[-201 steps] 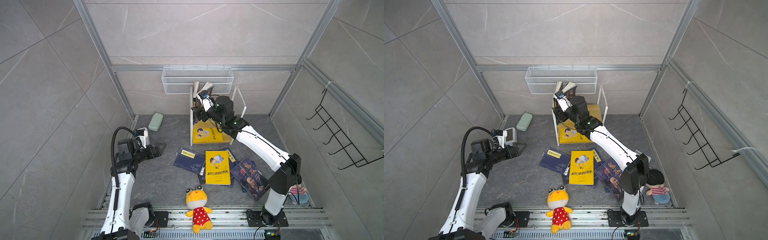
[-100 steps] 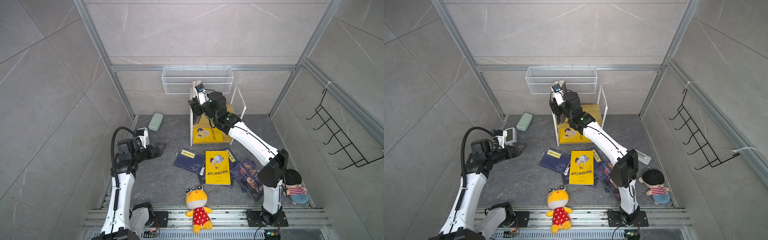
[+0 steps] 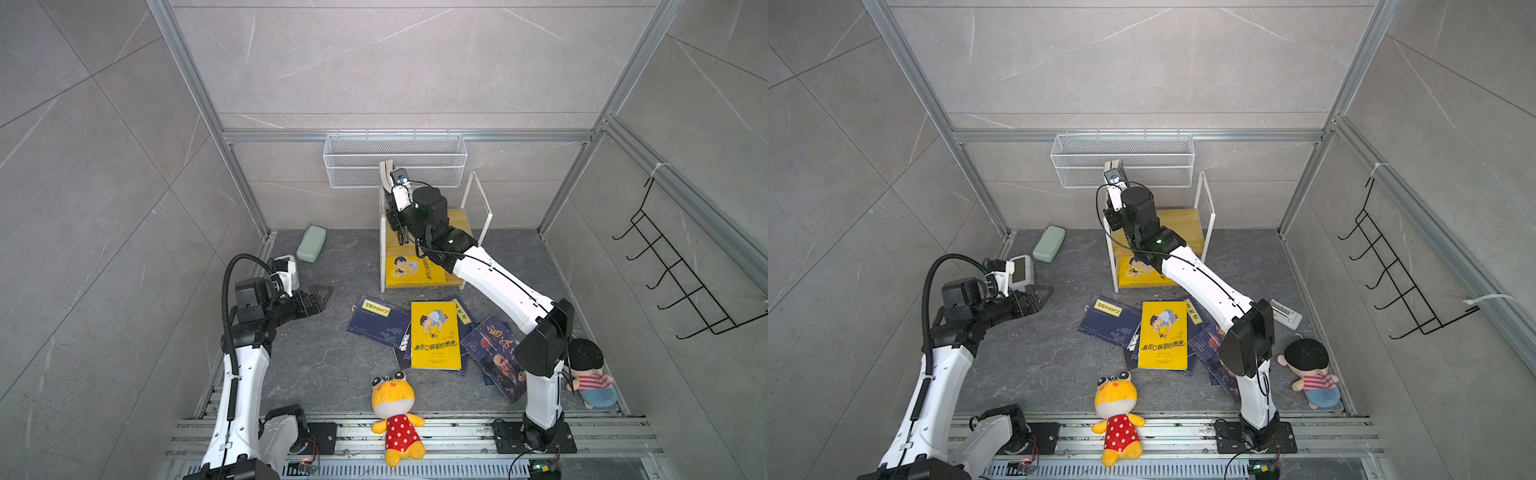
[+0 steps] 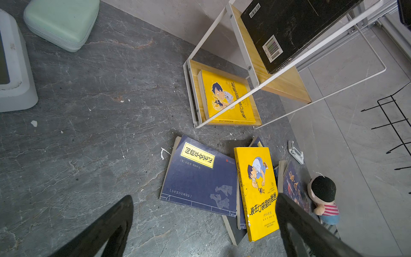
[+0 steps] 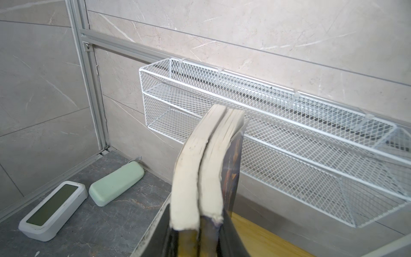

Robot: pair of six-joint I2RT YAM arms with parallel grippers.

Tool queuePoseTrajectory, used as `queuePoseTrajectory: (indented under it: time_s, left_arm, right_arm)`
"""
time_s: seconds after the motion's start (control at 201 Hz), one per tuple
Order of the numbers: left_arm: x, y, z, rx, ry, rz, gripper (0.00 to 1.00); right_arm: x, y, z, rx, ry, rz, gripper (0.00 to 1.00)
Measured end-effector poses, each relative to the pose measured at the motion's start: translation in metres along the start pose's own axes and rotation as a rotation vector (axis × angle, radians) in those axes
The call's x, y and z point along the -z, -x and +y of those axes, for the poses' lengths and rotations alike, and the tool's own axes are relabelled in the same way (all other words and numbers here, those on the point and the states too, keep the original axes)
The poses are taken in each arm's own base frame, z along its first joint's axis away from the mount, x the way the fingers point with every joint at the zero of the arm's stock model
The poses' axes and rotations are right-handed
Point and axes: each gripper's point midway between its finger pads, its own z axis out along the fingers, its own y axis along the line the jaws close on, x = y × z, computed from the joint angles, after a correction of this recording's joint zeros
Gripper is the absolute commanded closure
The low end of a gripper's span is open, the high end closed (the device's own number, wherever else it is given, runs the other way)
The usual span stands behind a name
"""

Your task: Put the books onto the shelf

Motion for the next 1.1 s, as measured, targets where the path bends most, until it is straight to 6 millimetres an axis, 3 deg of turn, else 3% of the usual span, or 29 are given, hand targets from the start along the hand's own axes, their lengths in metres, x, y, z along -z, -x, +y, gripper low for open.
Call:
queuePoseTrajectory:
  time_s: [0.309,0.438,0.493,0.573,0.647,0.921,1.095]
  left_arm:
    - [0.000,0.000,-0.001,0.007,-0.002,-0.001,0.00]
    - [0.000,0.000,-0.001,0.010,-0.002,0.000,0.00]
    - [0.000,0.000,-0.001,0.010,-0.002,-0.001,0.00]
    - [0.000,0.000,-0.001,0.011,-0.002,0.000,0.00]
    - [0.000,0.000,-0.001,0.012,-0.003,0.000,0.00]
    - [0.000,0.000,-0.001,0.013,-0.002,-0.001,0.00]
    - [0.000,0.000,-0.001,0.014,-0.002,-0.001,0.00]
  right_arm:
    - [0.018,0.000,0.027,0.115,-0.059,0.029,1.00]
    - [0.020,-0.001,0.028,0.129,-0.081,0.039,1.00]
    - [0.020,-0.001,0.028,0.129,-0.085,0.040,0.92]
    - [0.021,-0.001,0.029,0.130,-0.085,0.040,0.70]
    - [0.021,-0.001,0.029,0.137,-0.081,0.042,0.59]
    - [0.038,0.019,0.044,0.123,-0.015,-0.020,0.44]
    - [0.055,0.027,0.044,0.110,0.020,-0.047,0.27]
